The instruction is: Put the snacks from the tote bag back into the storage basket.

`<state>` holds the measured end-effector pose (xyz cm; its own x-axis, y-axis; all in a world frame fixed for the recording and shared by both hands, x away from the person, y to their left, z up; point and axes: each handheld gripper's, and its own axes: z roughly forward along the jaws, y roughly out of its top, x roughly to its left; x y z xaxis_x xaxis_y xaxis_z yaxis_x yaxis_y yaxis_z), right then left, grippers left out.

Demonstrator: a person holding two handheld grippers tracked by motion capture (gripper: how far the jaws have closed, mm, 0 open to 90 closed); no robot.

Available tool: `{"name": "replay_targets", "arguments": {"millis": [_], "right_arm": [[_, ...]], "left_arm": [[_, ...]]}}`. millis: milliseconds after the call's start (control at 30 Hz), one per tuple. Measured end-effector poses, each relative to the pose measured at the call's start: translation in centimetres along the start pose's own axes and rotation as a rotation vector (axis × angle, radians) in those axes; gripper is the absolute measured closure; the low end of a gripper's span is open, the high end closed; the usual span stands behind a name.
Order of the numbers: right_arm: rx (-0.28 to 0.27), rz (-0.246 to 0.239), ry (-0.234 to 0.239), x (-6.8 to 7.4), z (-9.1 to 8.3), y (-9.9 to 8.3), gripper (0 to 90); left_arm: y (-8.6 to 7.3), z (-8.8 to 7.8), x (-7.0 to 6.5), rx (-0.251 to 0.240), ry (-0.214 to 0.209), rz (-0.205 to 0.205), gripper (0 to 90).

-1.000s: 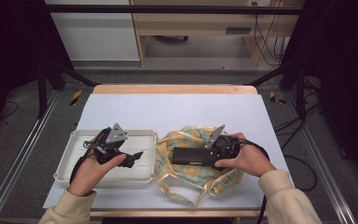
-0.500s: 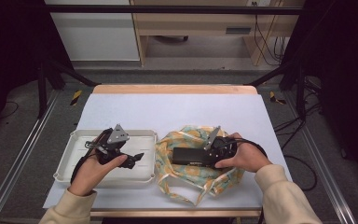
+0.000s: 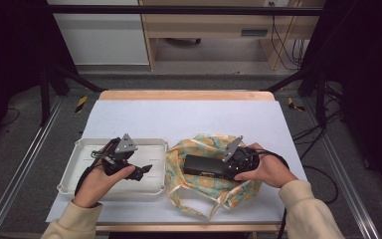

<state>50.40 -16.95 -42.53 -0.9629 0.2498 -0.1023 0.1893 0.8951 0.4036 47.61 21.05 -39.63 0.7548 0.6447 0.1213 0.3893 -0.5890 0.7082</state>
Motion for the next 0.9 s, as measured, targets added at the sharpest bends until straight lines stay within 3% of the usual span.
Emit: {"name": "replay_targets", "arguments": {"millis": [133,467,700,900], "right_arm": [[-0.043,-0.011,0.001,0.1,-0.5,0.0,43.1],[-0.127,0.013,-0.031,0.2,-2.9,0.2,43.1],[-0.147,0.021,-0.081,0.6,-4.7,0.7,43.1],[-0.161,0.058,-0.106,0.9,-5.7,0.5,43.1]], "left_arm": [[0.0,0.0,0.0,-0.006,0.001,-0.008,9.1],[-0.1,0.0,0.2,-0.001,-0.007,-0.003,8.8],[0.1,0.8,0.6,0.014,-0.024,0.038,8.6],[1.0,1.9,0.8,0.025,-0.082,0.085,8.6]]}}
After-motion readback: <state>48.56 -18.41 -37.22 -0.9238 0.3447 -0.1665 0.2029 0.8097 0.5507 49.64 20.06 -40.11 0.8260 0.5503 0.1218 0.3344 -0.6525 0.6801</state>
